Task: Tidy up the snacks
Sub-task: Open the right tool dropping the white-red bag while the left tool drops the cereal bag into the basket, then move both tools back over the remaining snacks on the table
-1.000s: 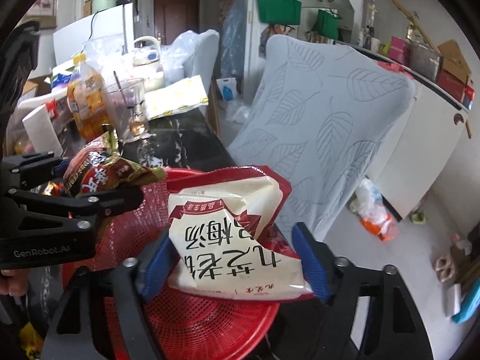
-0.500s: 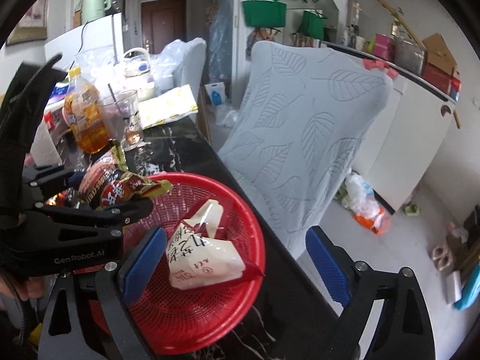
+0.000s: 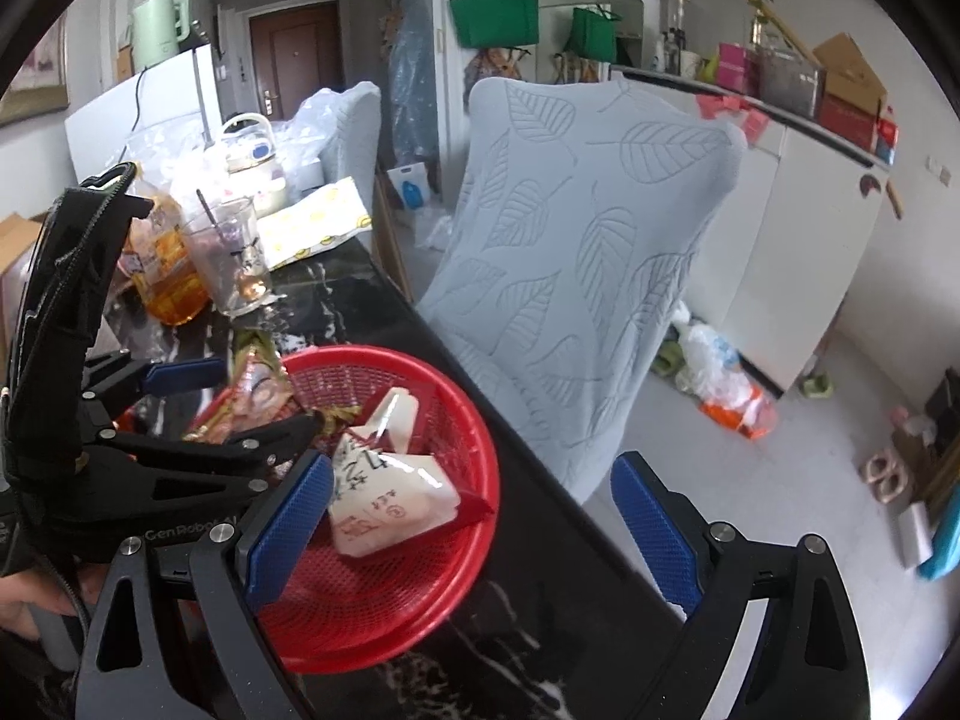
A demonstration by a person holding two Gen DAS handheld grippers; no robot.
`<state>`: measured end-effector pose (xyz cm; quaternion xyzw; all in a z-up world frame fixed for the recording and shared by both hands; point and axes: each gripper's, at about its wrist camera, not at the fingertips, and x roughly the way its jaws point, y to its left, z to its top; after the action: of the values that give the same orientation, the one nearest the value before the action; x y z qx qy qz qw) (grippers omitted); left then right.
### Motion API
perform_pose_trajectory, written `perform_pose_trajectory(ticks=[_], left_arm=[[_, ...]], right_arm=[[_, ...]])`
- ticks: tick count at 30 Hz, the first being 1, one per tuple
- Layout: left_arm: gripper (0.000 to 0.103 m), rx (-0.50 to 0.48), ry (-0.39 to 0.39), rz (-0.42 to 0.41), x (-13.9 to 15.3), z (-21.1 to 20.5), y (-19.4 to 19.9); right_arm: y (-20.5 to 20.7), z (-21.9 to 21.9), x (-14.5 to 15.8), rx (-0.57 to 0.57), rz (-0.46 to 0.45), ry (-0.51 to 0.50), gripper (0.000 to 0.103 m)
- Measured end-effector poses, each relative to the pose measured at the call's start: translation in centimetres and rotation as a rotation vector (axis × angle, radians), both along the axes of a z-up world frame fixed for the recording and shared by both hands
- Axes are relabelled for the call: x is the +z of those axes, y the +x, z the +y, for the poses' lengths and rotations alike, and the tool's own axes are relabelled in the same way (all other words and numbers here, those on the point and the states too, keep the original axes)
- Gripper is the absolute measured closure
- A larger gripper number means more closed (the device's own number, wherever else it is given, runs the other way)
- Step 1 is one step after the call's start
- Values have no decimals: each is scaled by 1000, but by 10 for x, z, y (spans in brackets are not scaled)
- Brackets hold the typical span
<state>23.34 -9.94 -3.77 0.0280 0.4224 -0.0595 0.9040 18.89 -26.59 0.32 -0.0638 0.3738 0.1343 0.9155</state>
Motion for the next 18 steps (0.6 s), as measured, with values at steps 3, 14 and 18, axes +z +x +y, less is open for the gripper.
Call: perform_pose_trajectory(ticks=[3, 14, 18], left_arm=[[24, -7, -1, -31, 13, 2, -6], [24, -7, -16, -156, 65, 17, -45], [24, 11, -17, -202, 86, 26, -63]], right_arm=[[-4, -1, 8, -18, -13, 7, 8], [-27, 2, 45, -26, -57, 56, 8], [-41, 7, 60, -21, -88, 71, 8]])
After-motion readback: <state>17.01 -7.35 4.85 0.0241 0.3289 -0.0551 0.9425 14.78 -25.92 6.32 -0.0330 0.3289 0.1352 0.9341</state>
